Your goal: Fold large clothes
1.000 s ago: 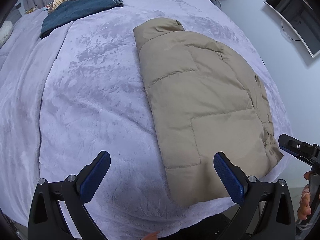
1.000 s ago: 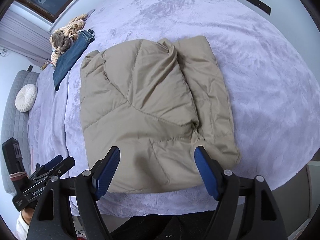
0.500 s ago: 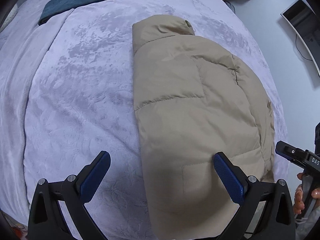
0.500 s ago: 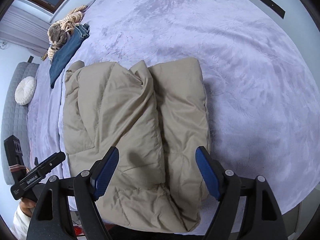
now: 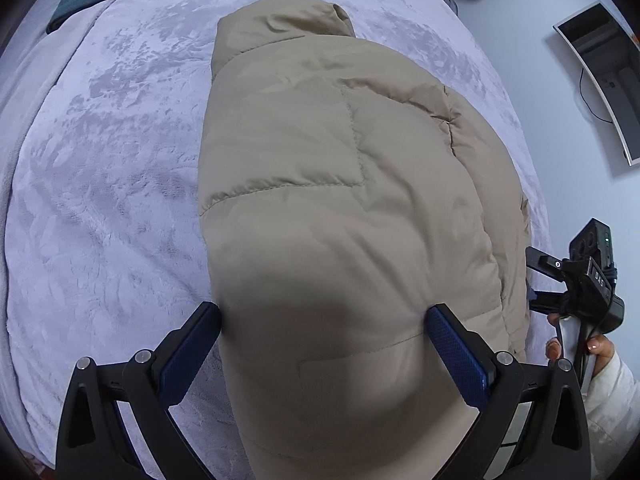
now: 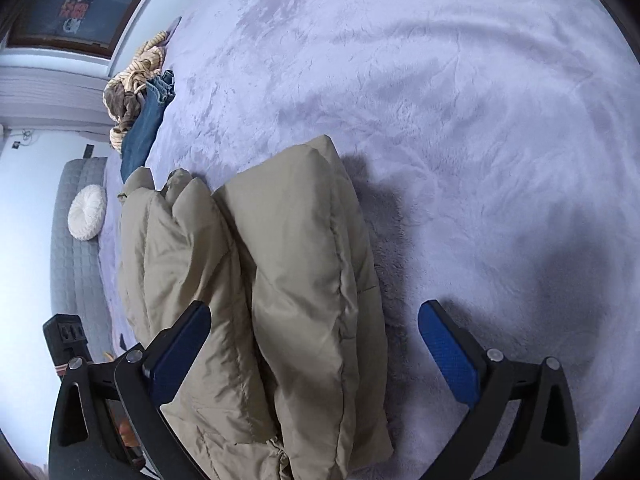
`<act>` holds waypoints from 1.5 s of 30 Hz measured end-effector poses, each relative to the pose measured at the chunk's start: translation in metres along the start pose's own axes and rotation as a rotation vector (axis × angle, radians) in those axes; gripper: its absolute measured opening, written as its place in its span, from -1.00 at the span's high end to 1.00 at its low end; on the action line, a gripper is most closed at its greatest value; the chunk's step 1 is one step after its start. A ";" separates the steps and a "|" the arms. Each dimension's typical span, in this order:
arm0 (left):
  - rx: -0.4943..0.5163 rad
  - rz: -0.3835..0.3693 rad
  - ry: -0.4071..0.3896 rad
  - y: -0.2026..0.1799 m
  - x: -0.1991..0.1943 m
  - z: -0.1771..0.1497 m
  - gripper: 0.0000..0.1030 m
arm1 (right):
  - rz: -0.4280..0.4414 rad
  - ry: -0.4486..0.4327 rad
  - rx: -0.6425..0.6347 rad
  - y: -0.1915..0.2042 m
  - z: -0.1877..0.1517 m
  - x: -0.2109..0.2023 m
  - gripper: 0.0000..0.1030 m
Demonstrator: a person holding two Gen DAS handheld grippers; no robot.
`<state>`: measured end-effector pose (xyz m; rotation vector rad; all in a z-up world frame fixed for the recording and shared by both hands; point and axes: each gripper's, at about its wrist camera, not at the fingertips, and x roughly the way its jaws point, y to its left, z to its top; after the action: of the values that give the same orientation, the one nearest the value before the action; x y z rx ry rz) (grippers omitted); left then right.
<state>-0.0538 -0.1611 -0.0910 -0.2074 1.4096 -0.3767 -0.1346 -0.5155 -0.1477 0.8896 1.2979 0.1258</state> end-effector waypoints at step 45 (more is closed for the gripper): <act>0.017 -0.137 -0.082 -0.036 0.026 0.059 -0.60 | 0.178 0.244 -0.098 0.086 0.022 0.084 0.18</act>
<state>0.0024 -0.2086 -0.0933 -0.3030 1.3148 -0.4879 -0.0559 -0.4227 -0.1583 0.9258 1.4227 0.4455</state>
